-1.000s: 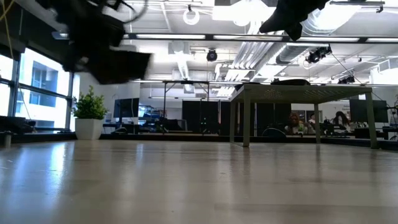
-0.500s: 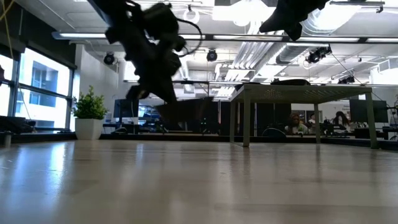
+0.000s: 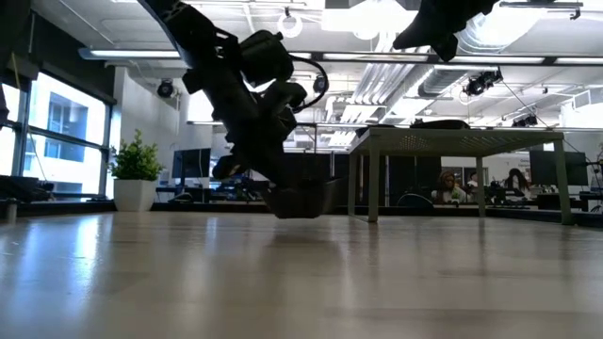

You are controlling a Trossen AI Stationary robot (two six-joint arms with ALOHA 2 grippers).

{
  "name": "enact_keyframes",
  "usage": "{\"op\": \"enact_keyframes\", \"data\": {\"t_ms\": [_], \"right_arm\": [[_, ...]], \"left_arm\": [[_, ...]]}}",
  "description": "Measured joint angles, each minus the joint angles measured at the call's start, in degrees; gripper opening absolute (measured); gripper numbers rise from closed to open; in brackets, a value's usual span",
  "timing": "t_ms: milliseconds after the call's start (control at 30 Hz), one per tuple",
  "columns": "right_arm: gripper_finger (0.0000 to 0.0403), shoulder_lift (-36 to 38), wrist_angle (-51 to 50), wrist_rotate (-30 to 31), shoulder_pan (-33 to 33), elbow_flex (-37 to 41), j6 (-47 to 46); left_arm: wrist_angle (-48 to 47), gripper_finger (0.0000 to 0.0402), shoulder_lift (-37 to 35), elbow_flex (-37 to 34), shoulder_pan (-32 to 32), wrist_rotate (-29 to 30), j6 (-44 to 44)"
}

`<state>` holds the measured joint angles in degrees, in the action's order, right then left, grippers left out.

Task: Pick & Place Mini shaped plates
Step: Stack the distorted square plate on top of the distorted square plates on the shelf

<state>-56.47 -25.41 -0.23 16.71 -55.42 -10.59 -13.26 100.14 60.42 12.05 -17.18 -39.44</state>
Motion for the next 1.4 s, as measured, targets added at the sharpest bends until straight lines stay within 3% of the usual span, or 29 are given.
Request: {"op": "enact_keyframes", "data": {"t_ms": [467, 700, 900, 967, 1133, 1233, 1400], "right_arm": [[0.0002, 0.0, 0.0, 0.1, 0.0, 0.0, -1.9], [0.0002, 0.0, 0.0, 0.2, 0.0, 0.0, -3.1], [0.0004, 0.0, 0.0, 0.3, -0.2, 0.0, -5.0], [0.0003, -0.2, 0.0, 1.0, -1.2, 0.0, -5.8], [0.0002, -3.4, -1.9, 4.3, -5.5, -3.9, -6.9], [0.0001, -8.3, -4.8, 5.9, -7.4, -8.6, -6.1], [0.0013, -17.9, -8.6, 5.0, -7.6, -16.1, -5.5]], "left_arm": [[3.4, 0.0001, 1.4, 0.0, 0.0, 4.6, -4.4], [3.2, 0.0046, 1.4, 0.0, 0.3, 4.2, -4.3], [1.7, 0.0072, 0.3, -0.1, 4.0, -3.8, 0.8], [0.1, 0.0066, -1.6, -0.1, 4.8, -3.9, 3.6], [-3.7, 0.0011, -10.4, -1.2, 4.1, 5.5, 10.6], [1.4, 0.0009, -16.4, -5.7, 3.2, 11.5, 10.6], [14.6, 0.0002, -27.0, -16.9, 3.3, 15.1, 9.2]]}}
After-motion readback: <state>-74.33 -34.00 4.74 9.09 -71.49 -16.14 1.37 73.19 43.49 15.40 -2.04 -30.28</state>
